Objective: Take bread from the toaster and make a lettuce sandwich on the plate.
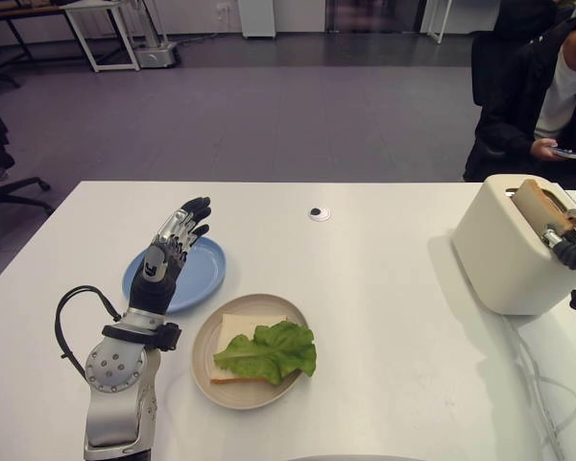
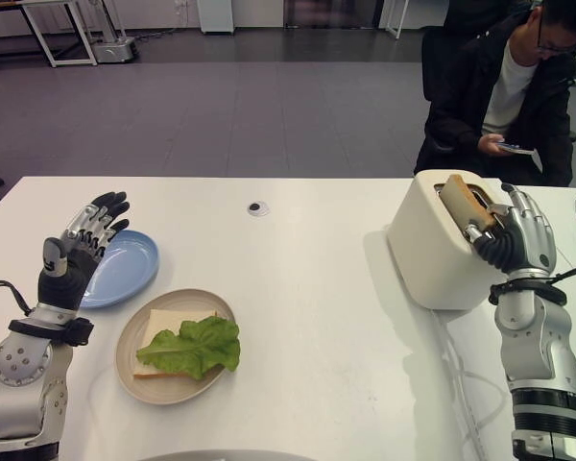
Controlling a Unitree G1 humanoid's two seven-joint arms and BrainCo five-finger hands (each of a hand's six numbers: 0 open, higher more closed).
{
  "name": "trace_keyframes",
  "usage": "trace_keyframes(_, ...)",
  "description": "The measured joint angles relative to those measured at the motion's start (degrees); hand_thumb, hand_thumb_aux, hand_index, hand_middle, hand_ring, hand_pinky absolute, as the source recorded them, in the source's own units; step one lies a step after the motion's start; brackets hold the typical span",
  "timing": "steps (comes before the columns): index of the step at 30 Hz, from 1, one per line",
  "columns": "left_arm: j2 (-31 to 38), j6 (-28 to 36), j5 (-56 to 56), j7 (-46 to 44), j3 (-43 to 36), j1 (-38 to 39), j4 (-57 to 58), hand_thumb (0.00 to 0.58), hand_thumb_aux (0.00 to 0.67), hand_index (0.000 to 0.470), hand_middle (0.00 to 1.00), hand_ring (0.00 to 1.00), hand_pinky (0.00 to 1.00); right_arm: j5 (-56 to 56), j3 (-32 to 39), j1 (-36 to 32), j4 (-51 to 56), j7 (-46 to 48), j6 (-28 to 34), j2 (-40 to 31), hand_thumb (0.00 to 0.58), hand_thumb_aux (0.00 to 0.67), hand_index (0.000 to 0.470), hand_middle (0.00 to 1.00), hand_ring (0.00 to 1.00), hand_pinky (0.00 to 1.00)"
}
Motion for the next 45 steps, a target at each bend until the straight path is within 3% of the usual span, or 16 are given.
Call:
trace_keyframes(4, 0.0, -0.7, 0.9, 0.0, -0.2, 0.0, 0.6, 0.000, 0.000, 0.000, 0.00, 0.00, 0.00, 0.2, 0.1, 0.1, -4.3, 0.6, 1.0, 0.4, 0.580, 0.670, 0.470, 0.00, 0.00, 0.00)
trace_keyframes(8, 0.0, -1.3, 1.5, 0.0, -0.4, 0.0, 0.8, 0.000, 0.000, 0.000, 0.00, 0.00, 0.00, 4.2, -4.4, -0.3, -11.2, 1.1, 1.1, 0.9, 0.580, 0.670, 0.470, 0.00, 0.00, 0.00)
trace_keyframes(12, -0.3, -1.5, 1.6, 0.0, -1.0, -0.1, 1.0, 0.000, 0.000, 0.000, 0.00, 0.00, 0.00, 13.5, -10.0, -4.8, -20.9, 3.2, 1.6, 2.3, 0.580, 0.670, 0.470, 0.00, 0.00, 0.00)
trace_keyframes(15, -0.4, -1.5, 1.6, 0.1, -1.7, -0.3, 1.1, 0.000, 0.000, 0.000, 0.00, 0.00, 0.00, 23.0, -10.3, -8.8, -29.8, 6.8, 5.8, 5.8, 0.580, 0.670, 0.470, 0.00, 0.00, 0.00)
trace_keyframes(19, -0.4, -1.6, 1.6, 0.2, -2.0, -0.8, 1.3, 0.000, 0.000, 0.000, 0.00, 0.00, 0.00, 36.8, 0.2, -9.4, -36.9, 15.0, 17.9, 14.5, 0.580, 0.670, 0.470, 0.00, 0.00, 0.00)
trace_keyframes(23, -0.6, -2.0, 1.6, 0.5, -2.0, -2.0, 1.5, 0.000, 0.000, 0.000, 0.00, 0.00, 0.00, 45.2, 20.0, -2.6, -41.0, 22.3, 29.2, 23.4, 0.580, 0.670, 0.470, 0.00, 0.00, 0.00)
trace_keyframes(25, -0.6, -2.1, 1.6, 1.0, -1.9, -2.2, 1.7, 0.000, 0.000, 0.000, 0.00, 0.00, 0.00, 44.9, 26.9, -1.1, -41.2, 23.8, 30.8, 24.9, 0.580, 0.670, 0.470, 0.00, 0.00, 0.00)
trace_keyframes(30, -0.7, -2.4, 1.6, 1.9, -0.8, -2.9, 2.4, 0.000, 0.000, 0.000, 0.00, 0.00, 0.00, 36.0, 43.4, -0.6, -33.9, 24.7, 29.2, 29.0, 0.580, 0.670, 0.470, 0.00, 0.00, 0.00)
trace_keyframes(34, -0.6, -2.4, 1.6, 2.1, -0.8, -3.1, 2.5, 0.000, 0.000, 0.000, 0.00, 0.00, 0.00, 27.4, 49.3, -2.4, -27.6, 23.8, 24.0, 29.7, 0.580, 0.670, 0.470, 0.00, 0.00, 0.00)
trace_keyframes(40, -0.6, -2.4, 1.6, 2.0, -1.2, -2.4, 1.7, 0.000, 0.000, 0.000, 0.00, 0.00, 0.00, 15.5, 53.7, -4.7, -19.6, 19.8, 16.2, 32.5, 0.580, 0.670, 0.470, 0.00, 0.00, 0.00)
trace_keyframes(45, 0.3, -4.9, 3.9, 0.0, -2.3, -0.3, 1.2, 0.000, 0.000, 0.000, 0.00, 0.00, 0.00, 11.4, 53.4, -4.8, -16.7, 18.1, 12.4, 33.7, 0.580, 0.670, 0.470, 0.00, 0.00, 0.00)
